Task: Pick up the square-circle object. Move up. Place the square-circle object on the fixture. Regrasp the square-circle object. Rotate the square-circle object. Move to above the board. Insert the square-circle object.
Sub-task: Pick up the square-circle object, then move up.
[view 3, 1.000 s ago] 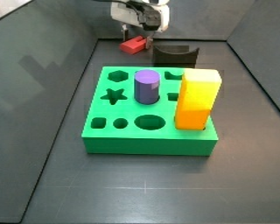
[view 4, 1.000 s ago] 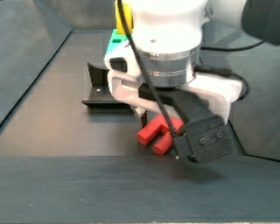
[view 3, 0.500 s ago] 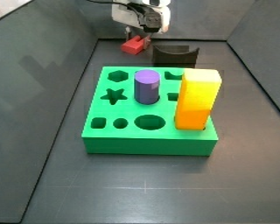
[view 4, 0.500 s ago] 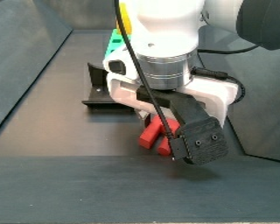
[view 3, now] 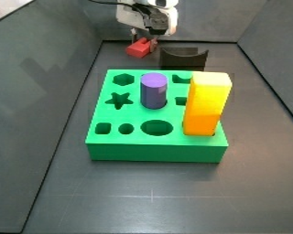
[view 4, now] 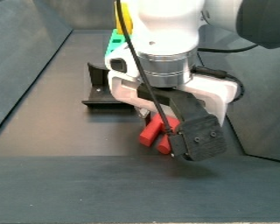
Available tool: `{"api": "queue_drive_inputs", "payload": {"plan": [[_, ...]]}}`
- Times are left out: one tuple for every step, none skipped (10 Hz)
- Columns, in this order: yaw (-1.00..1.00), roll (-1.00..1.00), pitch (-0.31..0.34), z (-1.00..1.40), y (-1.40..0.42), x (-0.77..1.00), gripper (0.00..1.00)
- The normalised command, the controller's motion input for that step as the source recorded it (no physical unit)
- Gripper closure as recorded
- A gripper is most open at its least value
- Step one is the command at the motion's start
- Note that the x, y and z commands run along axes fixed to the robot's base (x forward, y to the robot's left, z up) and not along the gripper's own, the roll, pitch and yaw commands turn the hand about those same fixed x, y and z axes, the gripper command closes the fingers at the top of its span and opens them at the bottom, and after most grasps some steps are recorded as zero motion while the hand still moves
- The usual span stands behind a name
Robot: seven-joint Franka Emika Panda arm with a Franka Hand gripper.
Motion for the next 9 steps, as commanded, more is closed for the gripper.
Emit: {"api": "queue_drive_inputs", "payload": {"plan": [[0.0,0.0,0.0,0.0,0.0,0.0,1.0],[0.0,0.0,0.0,0.0,0.0,0.0,1.0],[0.0,0.0,0.0,0.0,0.0,0.0,1.0],[0.0,0.0,0.0,0.0,0.0,0.0,1.0],[0.0,0.0,0.0,0.0,0.0,0.0,1.0],[0.0,0.0,0.0,0.83,0.0,0.0,1.0],[-0.02,0.01,0.014,0.78,0.0,-0.02,1.0],[-0.03,0.02,0.026,0.71,0.0,-0.02,1.0],[-0.03,0.04,0.043,0.57,0.0,-0.02,1.0]]}}
